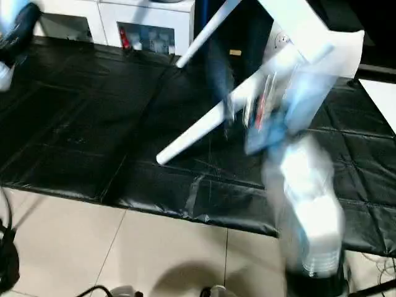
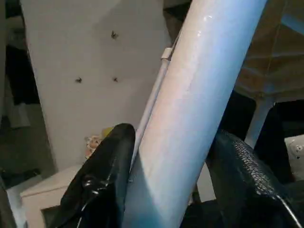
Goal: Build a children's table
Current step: Flip table
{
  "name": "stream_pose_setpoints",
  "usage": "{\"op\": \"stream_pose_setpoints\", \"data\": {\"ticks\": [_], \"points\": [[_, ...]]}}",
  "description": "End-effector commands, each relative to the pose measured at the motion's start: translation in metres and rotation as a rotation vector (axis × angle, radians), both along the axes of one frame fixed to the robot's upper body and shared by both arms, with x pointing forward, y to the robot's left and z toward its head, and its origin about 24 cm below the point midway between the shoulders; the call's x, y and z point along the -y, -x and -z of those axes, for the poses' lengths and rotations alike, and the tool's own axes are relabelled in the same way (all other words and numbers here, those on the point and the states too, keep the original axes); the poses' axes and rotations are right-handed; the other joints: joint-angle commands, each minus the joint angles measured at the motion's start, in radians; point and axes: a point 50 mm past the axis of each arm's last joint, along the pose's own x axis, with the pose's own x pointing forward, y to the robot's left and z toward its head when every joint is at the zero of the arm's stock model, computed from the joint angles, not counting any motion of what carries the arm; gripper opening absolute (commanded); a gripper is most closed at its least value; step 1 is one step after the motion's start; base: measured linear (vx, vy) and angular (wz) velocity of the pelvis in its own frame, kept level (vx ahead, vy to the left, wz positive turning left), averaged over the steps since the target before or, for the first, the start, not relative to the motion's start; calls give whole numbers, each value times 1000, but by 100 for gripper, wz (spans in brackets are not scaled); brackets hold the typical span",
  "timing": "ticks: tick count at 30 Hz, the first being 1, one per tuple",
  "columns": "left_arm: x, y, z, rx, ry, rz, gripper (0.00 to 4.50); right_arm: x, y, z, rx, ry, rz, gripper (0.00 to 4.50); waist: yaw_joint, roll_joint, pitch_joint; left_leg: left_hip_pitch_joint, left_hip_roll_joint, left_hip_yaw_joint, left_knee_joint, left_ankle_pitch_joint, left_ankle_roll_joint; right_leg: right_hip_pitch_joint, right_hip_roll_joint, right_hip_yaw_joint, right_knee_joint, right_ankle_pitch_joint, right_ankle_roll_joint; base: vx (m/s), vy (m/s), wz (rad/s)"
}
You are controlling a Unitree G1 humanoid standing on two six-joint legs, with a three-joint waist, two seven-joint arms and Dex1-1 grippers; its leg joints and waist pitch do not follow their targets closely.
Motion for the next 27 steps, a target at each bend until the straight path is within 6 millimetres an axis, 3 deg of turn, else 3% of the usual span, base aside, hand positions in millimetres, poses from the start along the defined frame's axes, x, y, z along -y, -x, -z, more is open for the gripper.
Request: {"op": "stream_pose_setpoints", "data": {"ticks": [1, 6, 10, 13, 14, 15, 17, 18, 19, 21, 23, 24, 25, 26, 27], "points": [[-3, -2, 8, -11, 56, 29, 218, 3, 1, 6, -33, -16, 16, 344, -2, -1, -80, -8, 30, 0, -77, -60, 32, 77, -73, 58, -71, -280, -47, 0, 0, 0], [-5, -2, 16, -31, 32, 37, 212, 15, 3, 39, -164, -69, 78, 383, -2, -5, -74, 1, 30, 1, -83, -129, 24, 70, -77, 56, -95, -423, -1, 0, 0, 0], [-6, -2, 17, -28, 12, 44, 203, 21, 3, 52, -224, -72, 116, 425, -3, -7, -75, 4, 33, -4, -87, -155, 16, 69, -77, 54, -96, -425, 2, 0, 0, 0], [-7, -3, 20, -38, -1, 48, 198, 22, -8, 52, -259, -85, 129, 443, -4, -8, -73, 8, 35, -6, -91, -179, 9, 67, -76, 55, -94, -408, -11, 0, 0, 0], [-8, -4, 23, -46, 6, 55, 198, 17, -16, 50, -255, -86, 79, 443, -5, -3, -73, 11, 34, -7, -91, -195, 5, 68, -77, 54, -95, -417, -15, 0, 0, 0], [-8, -4, 24, -49, 10, 59, 192, 15, -20, 48, -252, -86, 53, 446, -12, -5, -70, 9, 34, -9, -93, -216, 1, 71, -77, 52, -95, -438, -19, 0, 0, 0], [-7, -5, 30, -71, 6, 79, 190, 9, -33, 44, -233, -77, -1, 446, -10, -3, -67, 19, 33, -7, -90, -245, 0, 63, -80, 52, -103, -480, -20, 0, 0, 0], [-6, -7, 35, -85, 14, 89, 188, 4, -43, 42, -225, -80, -44, 446, -15, -1, -67, 19, 32, -8, -89, -263, -1, 67, -82, 50, -108, -511, -22, 0, 0, 0], [-5, -8, 41, -110, 7, 102, 186, 0, -54, 38, -215, -85, -74, 446, -12, 2, -70, 20, 32, -9, -89, -255, -2, 69, -85, 50, -107, -507, -25, 0, 0, 0], [-3, -10, 49, -136, 0, 112, 184, -5, -62, 36, -206, -75, -109, 446, -8, 1, -75, 19, 39, -7, -89, -208, -6, 68, -84, 56, -92, -409, -61, 0, 0, 0], [0, -12, 62, -181, -6, 126, 182, -14, -71, 33, -189, -31, -159, 446, -8, 2, -76, 18, 40, -5, -89, -204, -8, 71, -83, 58, -86, -368, -91, 0, 0, 0], [2, -12, 68, -200, -10, 132, 181, -17, -72, 31, -187, -30, -178, 446, -4, -7, -79, 23, 44, -1, -87, -176, -8, 69, -83, 62, -80, -312, -109, 0, 0, 0], [3, -12, 72, -214, -13, 137, 181, -19, -72, 30, -185, -32, -193, 446, 0, -4, -82, 24, 43, 1, -86, -155, -4, 69, -82, 64, -72, -268, -123, 0, 0, 0], [5, -14, 82, -250, -21, 126, 177, -21, -70, 26, -179, -49, -219, 446, -2, -12, -82, 15, 45, 3, -88, -124, 7, 77, -80, 63, -63, -212, -140, 0, 0, 0], [6, -14, 89, -276, -27, 118, 174, -22, -68, 24, -173, -60, -237, 446, 0, -13, -83, 13, 47, 4, -89, -104, 12, 79, -80, 63, -58, -187, -142, 0, 0, 0]]}}
